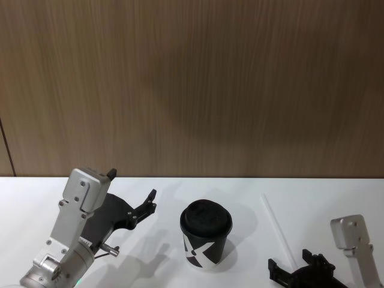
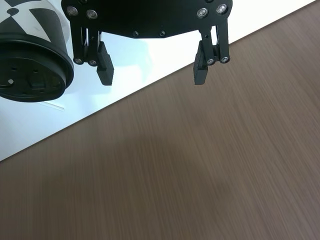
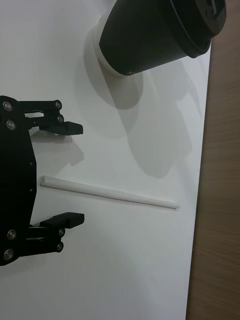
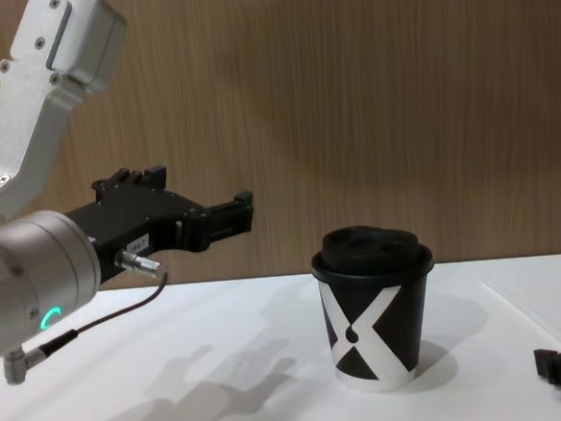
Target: Pick up the straw with one hand, pass it to the other hand, and insert it into the cup.
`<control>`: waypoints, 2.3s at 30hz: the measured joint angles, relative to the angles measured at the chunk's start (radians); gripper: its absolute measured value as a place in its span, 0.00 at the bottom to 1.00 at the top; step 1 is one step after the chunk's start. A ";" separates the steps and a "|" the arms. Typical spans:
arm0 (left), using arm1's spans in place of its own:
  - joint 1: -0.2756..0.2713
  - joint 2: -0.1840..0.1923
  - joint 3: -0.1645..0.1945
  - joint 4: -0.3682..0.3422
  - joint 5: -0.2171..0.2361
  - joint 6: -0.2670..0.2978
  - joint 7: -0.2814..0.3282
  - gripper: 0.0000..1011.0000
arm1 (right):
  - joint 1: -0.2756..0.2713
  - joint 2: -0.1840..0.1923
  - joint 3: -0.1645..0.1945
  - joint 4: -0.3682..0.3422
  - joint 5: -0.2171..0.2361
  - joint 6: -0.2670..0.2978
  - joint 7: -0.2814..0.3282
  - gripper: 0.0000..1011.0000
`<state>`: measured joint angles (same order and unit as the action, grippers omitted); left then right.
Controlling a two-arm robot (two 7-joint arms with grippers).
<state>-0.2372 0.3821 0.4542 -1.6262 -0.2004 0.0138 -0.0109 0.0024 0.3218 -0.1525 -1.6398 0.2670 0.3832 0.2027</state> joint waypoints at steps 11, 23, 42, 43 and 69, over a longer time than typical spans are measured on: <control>0.000 0.000 0.000 0.000 0.000 0.000 0.000 0.99 | 0.000 -0.002 0.003 -0.001 0.000 0.011 0.001 0.69; 0.000 0.000 0.000 0.000 0.000 0.000 0.000 0.99 | 0.000 -0.003 0.004 -0.002 0.001 0.017 0.002 0.33; 0.000 0.000 0.000 0.000 0.000 0.000 0.000 0.99 | 0.000 -0.004 0.003 -0.002 0.003 0.019 0.004 0.00; 0.000 0.000 0.000 0.000 0.000 0.000 0.000 0.99 | 0.000 -0.004 0.003 -0.002 0.003 0.019 0.004 0.00; 0.000 0.000 0.000 0.000 0.000 0.000 0.000 0.99 | -0.005 -0.013 0.011 0.017 -0.052 -0.206 -0.001 0.00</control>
<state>-0.2371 0.3822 0.4542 -1.6262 -0.2004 0.0138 -0.0109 -0.0021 0.3090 -0.1414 -1.6226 0.2146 0.1777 0.2018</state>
